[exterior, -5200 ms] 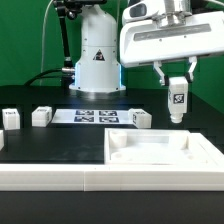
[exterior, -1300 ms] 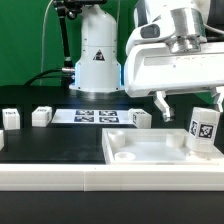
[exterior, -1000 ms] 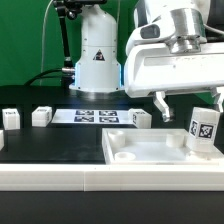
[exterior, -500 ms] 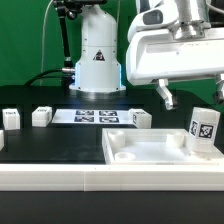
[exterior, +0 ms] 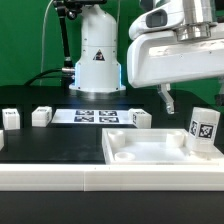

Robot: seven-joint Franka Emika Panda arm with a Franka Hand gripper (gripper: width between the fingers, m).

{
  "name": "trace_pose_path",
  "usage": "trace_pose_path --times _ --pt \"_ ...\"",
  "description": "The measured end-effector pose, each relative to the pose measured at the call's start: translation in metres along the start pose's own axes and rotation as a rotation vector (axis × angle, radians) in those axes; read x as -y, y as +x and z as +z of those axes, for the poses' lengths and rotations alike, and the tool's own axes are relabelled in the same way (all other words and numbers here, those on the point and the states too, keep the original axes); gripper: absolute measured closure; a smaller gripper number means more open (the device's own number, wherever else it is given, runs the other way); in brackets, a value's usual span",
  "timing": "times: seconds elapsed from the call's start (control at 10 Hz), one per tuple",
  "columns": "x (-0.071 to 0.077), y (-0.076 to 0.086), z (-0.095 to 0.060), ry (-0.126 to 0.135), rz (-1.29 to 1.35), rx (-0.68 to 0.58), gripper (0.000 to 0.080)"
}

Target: Assemble one leg

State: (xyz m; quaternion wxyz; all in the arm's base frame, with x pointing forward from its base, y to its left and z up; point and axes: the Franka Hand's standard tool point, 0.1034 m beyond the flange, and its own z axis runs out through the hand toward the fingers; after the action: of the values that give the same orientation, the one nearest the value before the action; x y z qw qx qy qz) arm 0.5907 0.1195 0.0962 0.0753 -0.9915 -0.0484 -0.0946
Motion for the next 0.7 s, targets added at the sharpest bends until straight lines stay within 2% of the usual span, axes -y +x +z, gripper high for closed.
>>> trace_pose_path --times 0.1,0.3,0.5,0.7 --pt "-0.001 0.004 -0.002 0.015 0.001 0.081 0.0151" --pt "-0.006 0.011 -0.001 0.036 0.008 0.165 0.0151" --pt "-0.006 0.012 -0.001 0.034 0.008 0.156 0.0151" --pt "-0.002 0.015 0.000 0.001 0.084 0.148 0.0151"
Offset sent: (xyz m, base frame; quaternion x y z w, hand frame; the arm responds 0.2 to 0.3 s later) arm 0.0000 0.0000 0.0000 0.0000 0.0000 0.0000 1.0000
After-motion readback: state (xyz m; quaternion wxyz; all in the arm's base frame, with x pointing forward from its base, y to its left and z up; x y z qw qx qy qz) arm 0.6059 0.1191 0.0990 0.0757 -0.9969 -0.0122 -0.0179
